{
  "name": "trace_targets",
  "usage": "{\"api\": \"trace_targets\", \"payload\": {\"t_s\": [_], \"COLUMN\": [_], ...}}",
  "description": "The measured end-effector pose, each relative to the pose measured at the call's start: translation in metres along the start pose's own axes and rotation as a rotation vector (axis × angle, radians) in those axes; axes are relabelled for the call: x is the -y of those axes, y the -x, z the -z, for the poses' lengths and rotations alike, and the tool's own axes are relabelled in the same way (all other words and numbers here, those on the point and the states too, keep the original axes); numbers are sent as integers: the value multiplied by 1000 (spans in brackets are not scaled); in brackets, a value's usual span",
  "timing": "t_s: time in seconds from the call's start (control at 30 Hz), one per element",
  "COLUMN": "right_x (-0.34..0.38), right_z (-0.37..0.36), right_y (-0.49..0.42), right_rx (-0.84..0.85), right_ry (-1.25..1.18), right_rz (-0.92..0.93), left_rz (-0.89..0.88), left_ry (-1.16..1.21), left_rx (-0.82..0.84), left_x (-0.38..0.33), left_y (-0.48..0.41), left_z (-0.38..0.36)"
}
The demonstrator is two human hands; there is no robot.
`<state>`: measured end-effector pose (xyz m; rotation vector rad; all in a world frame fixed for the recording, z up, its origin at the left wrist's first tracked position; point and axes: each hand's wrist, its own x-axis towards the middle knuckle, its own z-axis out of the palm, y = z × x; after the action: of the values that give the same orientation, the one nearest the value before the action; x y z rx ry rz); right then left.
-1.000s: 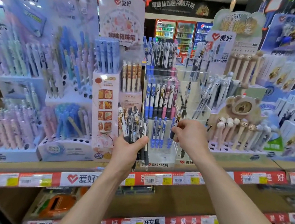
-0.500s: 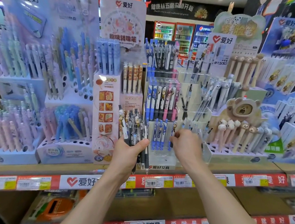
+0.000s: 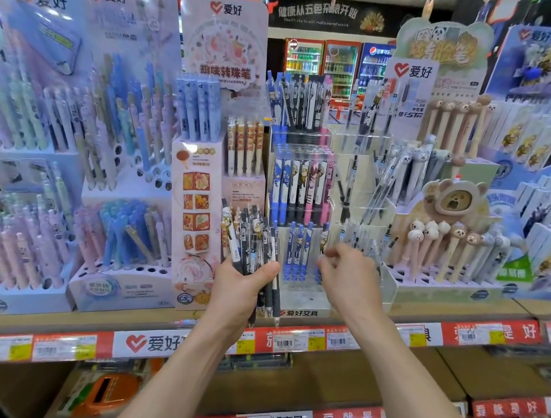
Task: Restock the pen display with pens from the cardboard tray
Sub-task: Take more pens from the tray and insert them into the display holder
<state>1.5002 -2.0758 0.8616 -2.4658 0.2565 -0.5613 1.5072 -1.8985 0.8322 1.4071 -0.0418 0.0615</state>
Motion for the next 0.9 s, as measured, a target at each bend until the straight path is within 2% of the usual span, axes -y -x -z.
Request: {"api": "trace_targets", "payload": {"t_s": [0.03, 0.17, 0.23, 0.43, 0.63, 0.73, 0.9], "right_x": [4, 14, 12, 10, 11, 13, 0], "right_z": [4, 4, 2, -4, -3, 9, 36], "right_y": [6, 26, 31, 34, 30, 22, -7], "right_rx": [42, 417, 462, 429, 386, 365, 174], "right_ry": [-81, -552, -637, -568, -462, -491, -467], "right_rz": [18, -70, -91, -49, 33, 32, -39], "left_rz": [-3, -9, -7, -20, 13, 42, 80], "left_ry": [-4, 20, 40, -11, 52, 93, 77], "left_rx": [2, 30, 43, 48, 11, 21, 16], "left_x": [0, -2, -4, -1, -4, -6, -4], "left_y": [0, -1, 0, 3, 3, 1, -2], "left_z": [0, -4, -6, -11, -15, -15, -11]}}
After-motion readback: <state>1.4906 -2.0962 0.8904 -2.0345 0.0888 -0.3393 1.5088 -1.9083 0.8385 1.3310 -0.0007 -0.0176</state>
